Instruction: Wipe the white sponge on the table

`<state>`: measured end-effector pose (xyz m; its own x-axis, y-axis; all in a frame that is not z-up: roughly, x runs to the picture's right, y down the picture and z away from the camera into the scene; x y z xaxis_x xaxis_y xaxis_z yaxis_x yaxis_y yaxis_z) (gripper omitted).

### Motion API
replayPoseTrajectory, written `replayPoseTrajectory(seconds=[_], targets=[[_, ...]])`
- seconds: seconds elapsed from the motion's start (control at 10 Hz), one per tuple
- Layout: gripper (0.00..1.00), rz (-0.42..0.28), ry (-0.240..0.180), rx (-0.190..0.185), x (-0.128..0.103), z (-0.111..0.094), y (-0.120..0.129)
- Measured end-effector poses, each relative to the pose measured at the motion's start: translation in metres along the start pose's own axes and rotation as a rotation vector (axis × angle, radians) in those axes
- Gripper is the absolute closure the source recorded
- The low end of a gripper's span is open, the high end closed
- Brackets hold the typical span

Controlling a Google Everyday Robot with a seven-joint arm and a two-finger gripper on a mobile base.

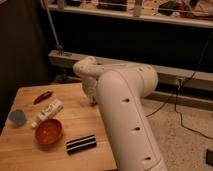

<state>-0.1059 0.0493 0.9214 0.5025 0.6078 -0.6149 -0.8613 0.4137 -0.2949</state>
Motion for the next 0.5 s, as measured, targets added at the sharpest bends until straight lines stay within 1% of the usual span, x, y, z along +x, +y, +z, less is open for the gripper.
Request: replayPoseTrajectory(seconds=[0.2, 0.3, 0.5], targets=[[1.00, -0.048, -0.004, -0.005, -0.020, -0.001, 0.025], [1.00, -0.069, -0.005, -0.005, -0.026, -0.002, 0.036], [1.00, -0.128, -0.007, -0.007, -0.038, -0.005, 0.067]])
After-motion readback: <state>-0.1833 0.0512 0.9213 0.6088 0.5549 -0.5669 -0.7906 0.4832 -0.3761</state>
